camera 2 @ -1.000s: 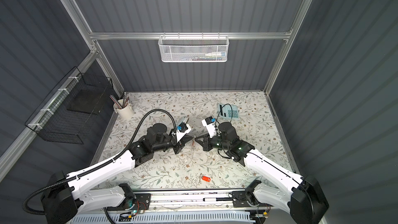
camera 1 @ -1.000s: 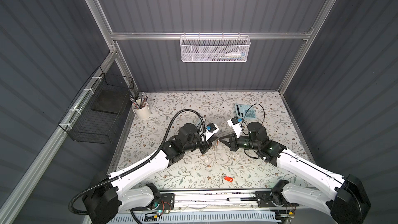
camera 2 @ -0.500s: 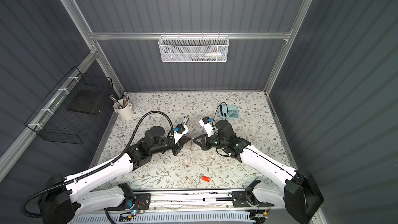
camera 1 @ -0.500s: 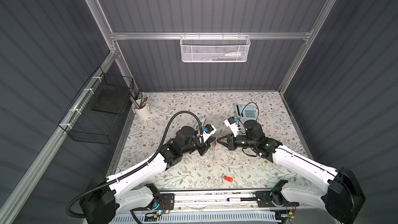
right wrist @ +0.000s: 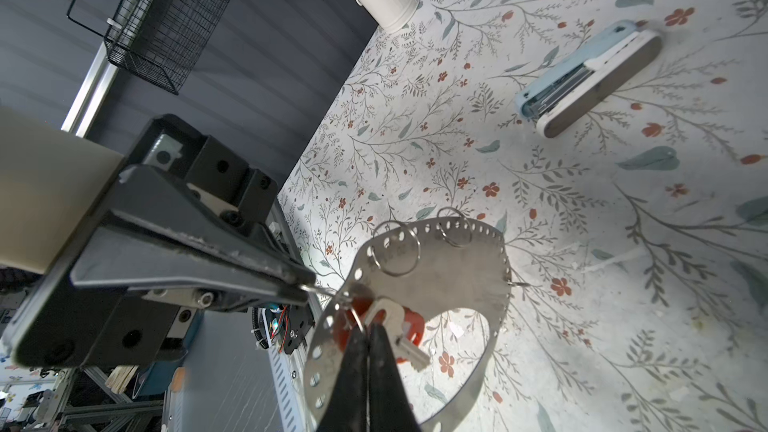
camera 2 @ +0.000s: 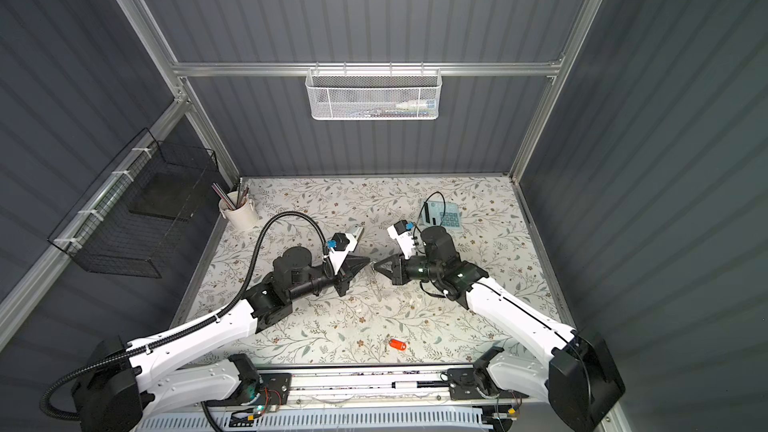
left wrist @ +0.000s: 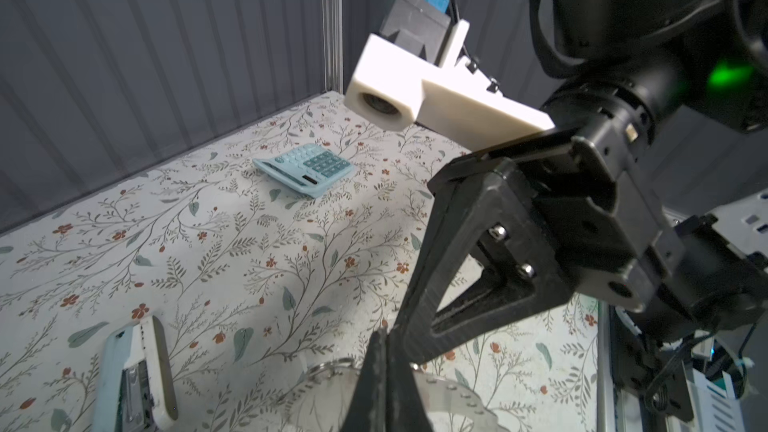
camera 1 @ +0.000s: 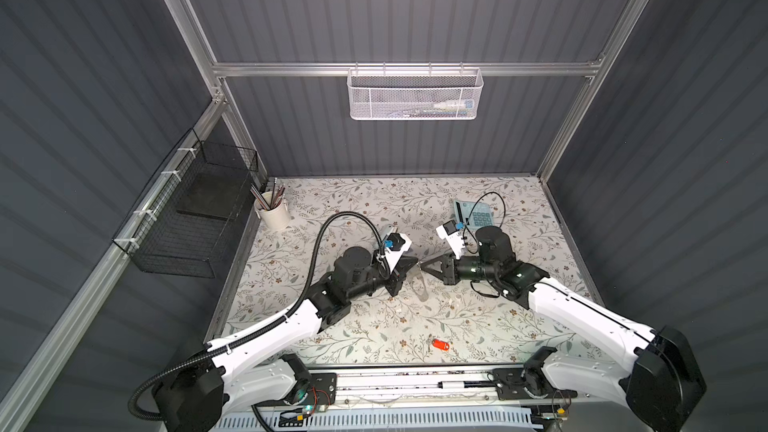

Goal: Put the keys on the keyring

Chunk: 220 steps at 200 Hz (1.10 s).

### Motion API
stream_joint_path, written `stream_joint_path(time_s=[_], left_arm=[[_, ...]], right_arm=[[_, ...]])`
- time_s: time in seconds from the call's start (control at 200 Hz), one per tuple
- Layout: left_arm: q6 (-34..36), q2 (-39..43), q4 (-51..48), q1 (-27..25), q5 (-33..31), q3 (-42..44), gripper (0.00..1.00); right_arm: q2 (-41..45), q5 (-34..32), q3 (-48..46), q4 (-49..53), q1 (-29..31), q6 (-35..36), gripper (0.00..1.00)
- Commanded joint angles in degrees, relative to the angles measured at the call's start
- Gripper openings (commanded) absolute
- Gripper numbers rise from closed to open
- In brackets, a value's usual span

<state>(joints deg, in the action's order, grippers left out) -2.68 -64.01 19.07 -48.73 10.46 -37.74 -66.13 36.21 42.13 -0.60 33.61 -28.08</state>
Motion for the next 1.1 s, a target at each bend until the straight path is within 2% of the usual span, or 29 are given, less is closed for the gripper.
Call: stream_joint_path(time_s=[0.0,0.19,0.31,0.485,0.71,0.805,0.926,1.006,1.096], left_arm=[[-3.0,1.0,14.4,-0.4,-0.4,-1.2,0.0],[-4.2,-0.1,17.7,-0.4,-1.1,-0.8,0.0],[-5.4,-1.4,19.6,-0.3,-1.3,-0.8,0.0],[-6.5,-3.0,21.1,-0.4,-0.5,-1.4,0.0],[-7.8,-4.6,22.5,-0.3,0.7,-2.1,0.0],[-8.2,-5.3,22.7,-0.4,2.0,-2.7,0.0],[-8.4,-6.3,22.9,-0.4,2.8,-3.4,0.0],[-8.6,-6.9,23.7,-0.4,4.1,-3.8,0.0],[-8.7,-7.4,23.7,-0.2,6.1,-4.8,0.0]], right_arm=[[0.7,-0.7,-1.1,7.5,-0.8,1.1,0.0],[1.6,2.0,-2.6,5.5,-2.4,0.4,0.0],[5.9,1.7,-4.2,2.8,-3.2,-0.1,0.0],[9.6,2.1,-6.2,1.8,-6.5,-0.5,0.21],[12.1,2.6,-6.4,3.3,-9.9,0.8,0.31],[14.0,1.8,-6.2,2.1,-12.9,0.8,0.46],[15.6,0.7,-5.4,-2.5,-16.8,0.6,0.61],[15.9,1.7,-5.5,-7.9,-18.2,-0.3,0.65],[14.2,6.4,-4.5,-13.2,-18.8,-1.6,0.67]])
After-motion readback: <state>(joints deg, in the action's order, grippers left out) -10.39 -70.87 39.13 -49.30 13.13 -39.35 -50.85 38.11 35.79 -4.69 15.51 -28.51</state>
